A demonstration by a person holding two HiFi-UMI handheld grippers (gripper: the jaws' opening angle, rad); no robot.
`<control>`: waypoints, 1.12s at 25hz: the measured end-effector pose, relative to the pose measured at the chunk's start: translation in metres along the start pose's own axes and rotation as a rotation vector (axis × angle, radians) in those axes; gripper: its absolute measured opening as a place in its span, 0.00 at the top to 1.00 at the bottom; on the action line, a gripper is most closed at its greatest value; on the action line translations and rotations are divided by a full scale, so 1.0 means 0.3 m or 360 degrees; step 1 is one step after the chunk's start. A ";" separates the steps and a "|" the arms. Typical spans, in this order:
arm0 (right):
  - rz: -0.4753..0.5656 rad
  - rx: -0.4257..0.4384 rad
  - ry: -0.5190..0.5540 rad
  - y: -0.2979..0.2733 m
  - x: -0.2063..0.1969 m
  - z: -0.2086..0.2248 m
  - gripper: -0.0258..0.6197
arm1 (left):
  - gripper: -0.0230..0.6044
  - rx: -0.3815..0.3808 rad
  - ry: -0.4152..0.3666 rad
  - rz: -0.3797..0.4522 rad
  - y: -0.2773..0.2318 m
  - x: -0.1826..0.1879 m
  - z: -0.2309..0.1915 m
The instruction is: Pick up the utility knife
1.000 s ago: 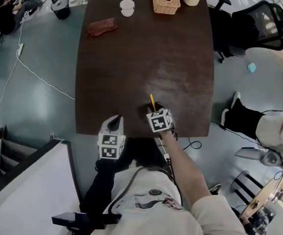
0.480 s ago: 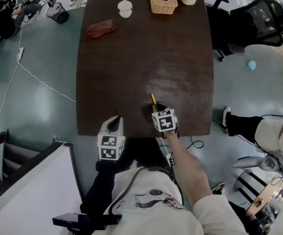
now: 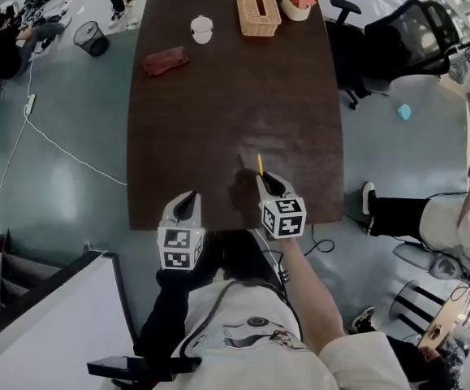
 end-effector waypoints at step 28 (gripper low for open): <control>0.0735 0.0094 0.0062 1.007 0.060 -0.316 0.88 | 0.97 0.0132 -0.0126 0.0518 0.623 -0.009 0.366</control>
Point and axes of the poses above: the fingertips, and each gripper's own axes: y backward along the fingers, z to its right, x out of its top, the point moved 6 cm from there along y, backward along the fingers, and after that the axes turned 12 degrees about z, right-handed, at the moved point
